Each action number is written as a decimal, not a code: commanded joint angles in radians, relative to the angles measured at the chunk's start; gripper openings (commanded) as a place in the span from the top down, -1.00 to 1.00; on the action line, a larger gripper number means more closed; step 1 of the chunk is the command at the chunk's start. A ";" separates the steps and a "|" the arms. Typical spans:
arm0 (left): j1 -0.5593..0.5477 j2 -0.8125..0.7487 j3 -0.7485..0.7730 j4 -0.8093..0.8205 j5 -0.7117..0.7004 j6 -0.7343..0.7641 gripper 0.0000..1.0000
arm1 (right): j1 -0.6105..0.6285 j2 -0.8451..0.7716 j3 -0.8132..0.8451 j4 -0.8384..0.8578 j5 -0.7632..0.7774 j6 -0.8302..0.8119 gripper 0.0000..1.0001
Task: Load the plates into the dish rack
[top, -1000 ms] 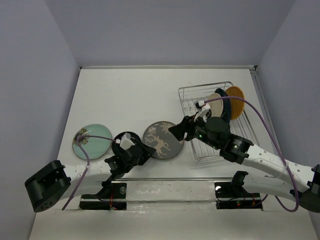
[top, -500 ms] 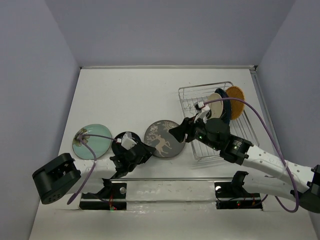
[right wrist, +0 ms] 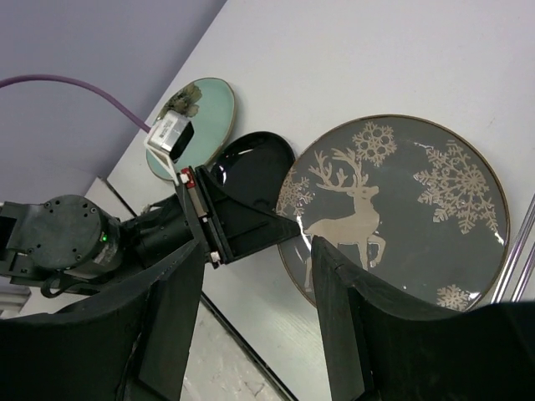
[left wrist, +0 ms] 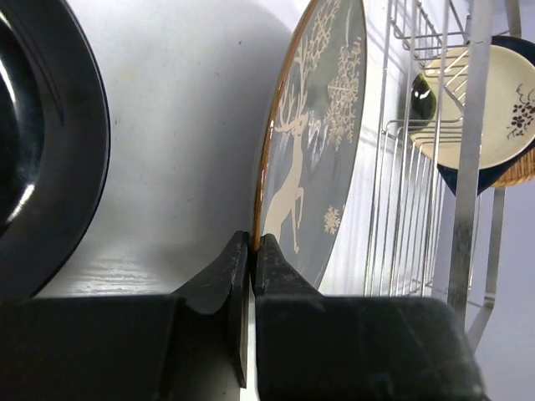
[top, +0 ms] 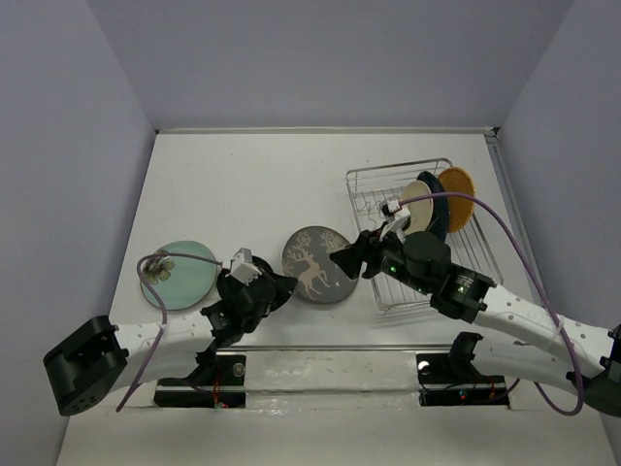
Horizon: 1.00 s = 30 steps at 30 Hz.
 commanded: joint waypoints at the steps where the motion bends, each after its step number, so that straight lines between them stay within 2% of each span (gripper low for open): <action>1: 0.000 -0.114 0.034 0.102 -0.119 0.121 0.88 | 0.001 0.009 0.035 0.041 -0.012 -0.026 -0.19; 4: 0.020 -0.166 0.046 0.088 -0.115 0.188 0.88 | 0.001 0.061 0.061 0.005 -0.033 -0.067 -0.21; 6: 0.046 -0.229 0.058 0.069 -0.099 0.241 0.89 | 0.001 0.084 0.092 0.005 -0.079 -0.124 -0.33; 7: 0.058 -0.274 0.064 0.059 -0.080 0.262 0.89 | 0.001 0.096 0.103 0.008 -0.130 -0.156 -0.41; 8: 0.072 -0.296 0.081 0.033 -0.066 0.280 0.89 | 0.001 0.125 0.132 0.008 -0.196 -0.194 -0.59; 9: 0.108 -0.334 0.090 0.026 -0.019 0.311 0.88 | 0.001 0.142 0.155 -0.009 -0.307 -0.274 -0.63; 10: 0.130 -0.351 0.104 0.016 0.009 0.325 0.89 | 0.001 0.168 0.173 -0.017 -0.342 -0.300 -0.65; 14: 0.230 -0.433 0.147 -0.065 0.124 0.369 0.89 | 0.001 0.204 0.248 -0.058 -0.341 -0.406 -0.77; 19: 0.281 -0.511 0.221 -0.157 0.195 0.431 0.89 | -0.123 0.221 0.319 -0.106 -0.374 -0.483 -0.80; 23: 0.287 -0.522 0.316 -0.235 0.264 0.500 0.89 | -0.316 0.237 0.343 -0.112 -0.484 -0.480 -0.81; 25: 0.285 -0.531 0.343 -0.252 0.284 0.517 0.89 | -0.348 0.263 0.357 -0.126 -0.541 -0.486 -0.83; 30: 0.285 -0.519 0.428 -0.264 0.362 0.549 0.89 | -0.367 0.311 0.406 -0.164 -0.544 -0.480 -0.85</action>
